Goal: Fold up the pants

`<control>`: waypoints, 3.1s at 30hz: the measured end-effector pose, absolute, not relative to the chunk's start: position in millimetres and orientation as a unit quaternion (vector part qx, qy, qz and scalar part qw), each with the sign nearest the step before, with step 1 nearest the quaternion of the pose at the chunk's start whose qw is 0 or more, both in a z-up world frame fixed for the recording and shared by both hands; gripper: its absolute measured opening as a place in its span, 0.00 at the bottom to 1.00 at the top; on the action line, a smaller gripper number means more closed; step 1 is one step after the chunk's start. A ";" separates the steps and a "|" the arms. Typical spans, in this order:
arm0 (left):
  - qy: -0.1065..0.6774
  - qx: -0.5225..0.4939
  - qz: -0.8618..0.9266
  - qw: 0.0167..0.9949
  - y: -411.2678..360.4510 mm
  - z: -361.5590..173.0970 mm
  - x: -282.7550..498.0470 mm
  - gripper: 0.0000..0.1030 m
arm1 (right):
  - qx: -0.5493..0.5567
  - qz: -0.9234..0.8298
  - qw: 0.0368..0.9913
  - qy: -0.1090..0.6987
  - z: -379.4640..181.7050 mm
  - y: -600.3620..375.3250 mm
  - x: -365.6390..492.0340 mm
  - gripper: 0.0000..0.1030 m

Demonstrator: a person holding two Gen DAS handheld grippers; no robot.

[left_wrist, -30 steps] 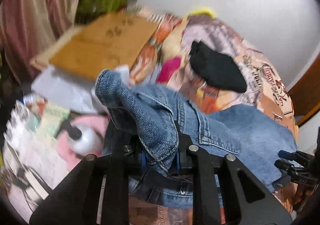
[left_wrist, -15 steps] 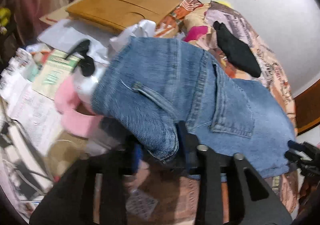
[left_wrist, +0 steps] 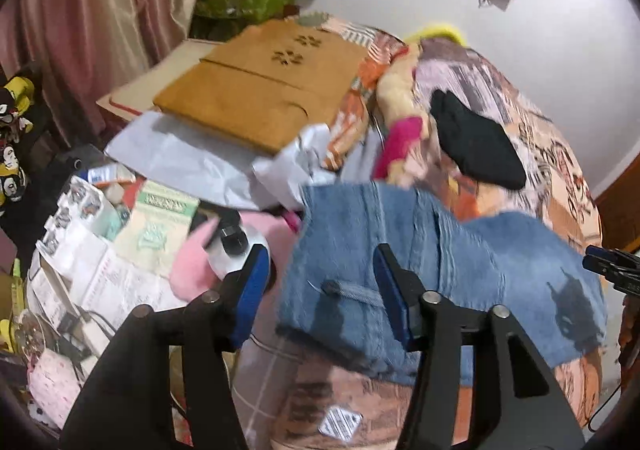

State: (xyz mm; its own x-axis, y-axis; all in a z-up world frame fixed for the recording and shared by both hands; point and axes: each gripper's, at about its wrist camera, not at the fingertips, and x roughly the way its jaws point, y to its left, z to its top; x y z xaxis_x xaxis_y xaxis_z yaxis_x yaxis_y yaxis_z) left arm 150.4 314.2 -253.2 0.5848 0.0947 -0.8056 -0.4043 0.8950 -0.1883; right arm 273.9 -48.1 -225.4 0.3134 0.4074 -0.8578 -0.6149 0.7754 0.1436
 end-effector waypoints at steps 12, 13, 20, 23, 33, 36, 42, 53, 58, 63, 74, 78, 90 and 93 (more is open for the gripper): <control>0.494 -0.204 0.111 0.838 345.9 -304.0 230.3 0.60 | -0.108 0.326 0.759 0.553 -279.2 11.8 367.1 0.49; 0.506 -0.196 0.116 0.832 346.0 -315.8 235.6 0.60 | -0.112 0.331 0.753 0.558 -285.0 16.2 371.2 0.49; 0.512 -0.210 0.094 0.828 343.2 -348.8 228.8 0.46 | -0.127 0.367 0.720 0.576 -314.1 29.1 372.1 0.49; 0.510 -0.184 0.093 0.835 335.3 -348.9 225.7 0.27 | -0.113 0.367 0.738 0.555 -309.3 23.6 365.2 0.34; 0.513 -0.112 0.163 0.835 323.9 -362.9 212.5 0.14 | -0.203 0.320 0.784 0.492 -301.1 34.8 343.9 0.06; 0.518 -0.098 0.175 0.832 317.5 -369.2 212.4 0.14 | -0.226 0.289 0.793 0.487 -303.7 34.3 345.7 0.05; 0.526 -0.116 0.177 0.824 325.6 -349.8 212.1 0.14 | -0.200 0.231 0.822 0.480 -280.2 -3.6 356.1 0.05; 0.449 -0.138 0.143 0.871 277.7 -253.1 206.4 0.48 | -0.057 0.141 0.871 0.467 -215.2 -192.5 298.2 0.51; 0.463 -0.122 0.095 0.873 215.3 -248.9 225.7 0.60 | -0.010 0.054 0.883 0.467 -211.6 -298.7 258.9 0.51; 0.501 -0.119 0.043 0.856 154.1 -267.2 246.7 0.64 | 0.035 -0.032 0.876 0.479 -229.7 -390.4 218.3 0.51; 0.561 -0.026 0.005 0.828 35.8 -315.0 262.7 0.69 | 0.140 -0.110 0.853 0.490 -284.9 -479.6 178.6 0.51; 0.547 0.018 0.025 0.837 28.6 -311.6 258.1 0.73 | 0.165 -0.092 0.852 0.489 -299.7 -487.0 191.8 0.51; 0.553 0.005 0.040 0.832 35.0 -314.9 260.4 0.83 | 0.188 -0.134 0.853 0.468 -325.2 -494.3 198.3 0.14; 0.553 -0.003 0.040 0.832 37.2 -315.5 259.6 0.83 | 0.171 -0.131 0.865 0.454 -314.1 -494.7 195.8 0.11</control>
State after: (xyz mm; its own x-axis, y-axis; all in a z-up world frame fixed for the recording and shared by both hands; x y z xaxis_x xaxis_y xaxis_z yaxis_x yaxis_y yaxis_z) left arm 259.6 37.2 -315.5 0.3845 0.0633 -0.9209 -0.0697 0.9968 0.0394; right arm 195.8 -494.7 -314.1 0.5538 -0.0722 -0.8295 0.3817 0.9074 0.1759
